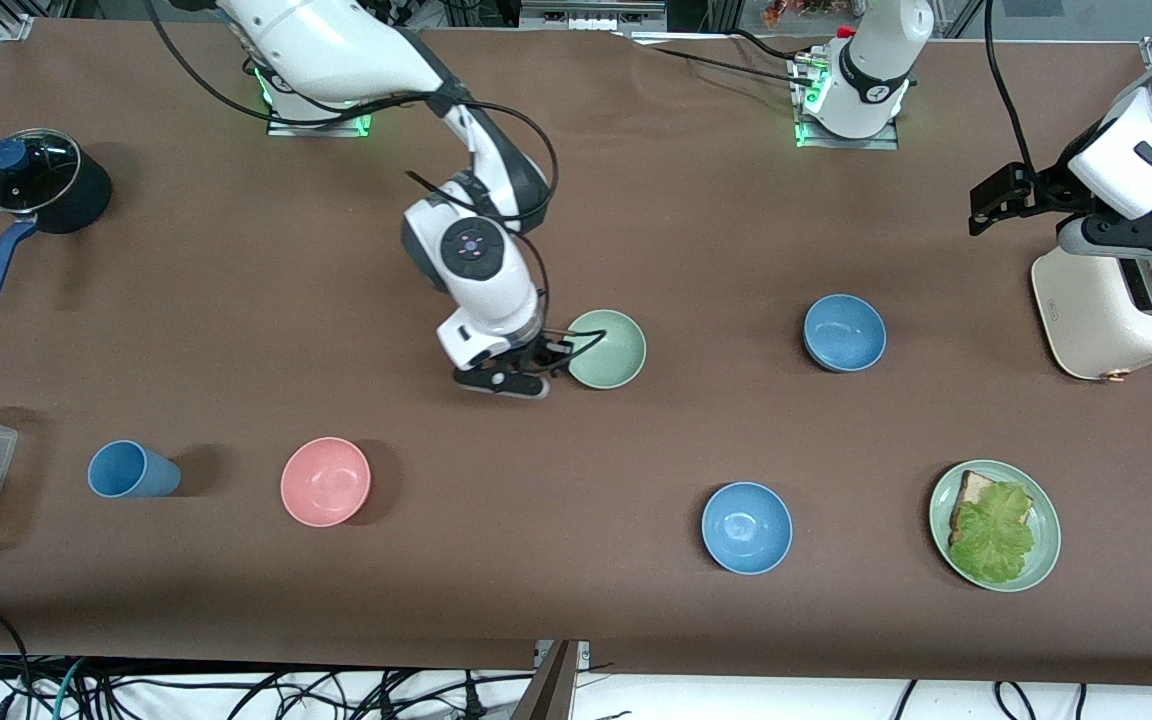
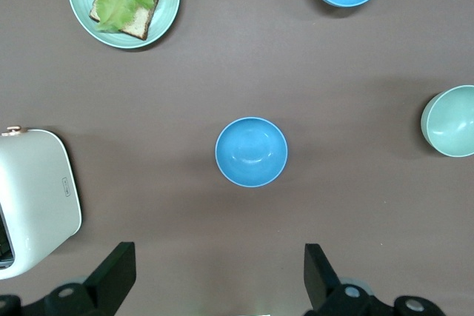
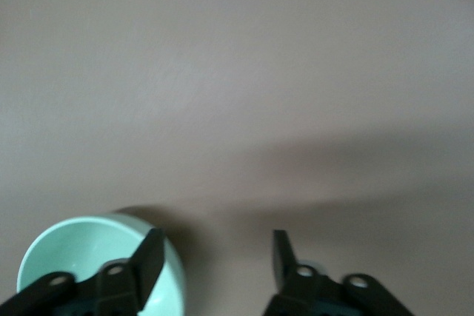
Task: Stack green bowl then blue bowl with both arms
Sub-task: 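Slide the green bowl to the table middle and open the right gripper, then retract the right gripper while the left gripper reaches toward the blue bowl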
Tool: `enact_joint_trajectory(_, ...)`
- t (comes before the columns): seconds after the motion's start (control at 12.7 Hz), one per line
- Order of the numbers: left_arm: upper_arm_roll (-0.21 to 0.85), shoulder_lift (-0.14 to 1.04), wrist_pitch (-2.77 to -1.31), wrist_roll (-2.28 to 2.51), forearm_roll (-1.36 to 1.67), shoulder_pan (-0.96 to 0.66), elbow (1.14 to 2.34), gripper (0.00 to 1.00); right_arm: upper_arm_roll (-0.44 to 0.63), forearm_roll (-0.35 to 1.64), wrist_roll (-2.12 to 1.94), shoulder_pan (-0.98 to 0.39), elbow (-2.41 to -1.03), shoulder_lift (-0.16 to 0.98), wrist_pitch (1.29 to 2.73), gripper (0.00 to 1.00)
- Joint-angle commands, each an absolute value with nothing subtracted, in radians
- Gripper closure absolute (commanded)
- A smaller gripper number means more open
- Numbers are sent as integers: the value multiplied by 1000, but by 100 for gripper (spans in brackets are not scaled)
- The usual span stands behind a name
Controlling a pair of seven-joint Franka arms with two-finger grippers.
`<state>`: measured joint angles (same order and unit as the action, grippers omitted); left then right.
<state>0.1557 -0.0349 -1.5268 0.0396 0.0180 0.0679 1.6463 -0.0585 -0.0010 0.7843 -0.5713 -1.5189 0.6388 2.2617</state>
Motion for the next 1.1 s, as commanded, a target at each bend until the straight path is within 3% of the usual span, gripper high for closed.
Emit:
enact_joint_trajectory(0.0, 156, -32, -1511, 51, 46, 67, 1621, 0, -57, -2, 660, -484, -1546, 522, 2108, 0)
enact_joint_trajectory(0.16, 156, -2, -1506, 41, 43, 66, 1585, 0, -54, 2, 573, -434, -1589, 425, 2037, 0)
enact_joint_trajectory(0.39, 155, 63, -1491, 41, 44, 71, 1598, 0, -48, 41, 484, -353, -1765, 199, 1996, 0)
enact_joint_trajectory(0.55, 150, 147, -1446, 34, 40, 87, 1600, 0, 9, 84, 416, -342, -1810, 59, 1886, 0)
enact_joint_trajectory(0.71, 155, 181, -1540, 31, 11, 92, 1649, 0, 86, 97, 333, -342, -1802, -12, 1787, 0)
enact_joint_trajectory(1.02, 156, 178, -1901, -106, -6, 112, 1923, 0, 193, 103, 218, -341, -1737, -40, 1680, 0)
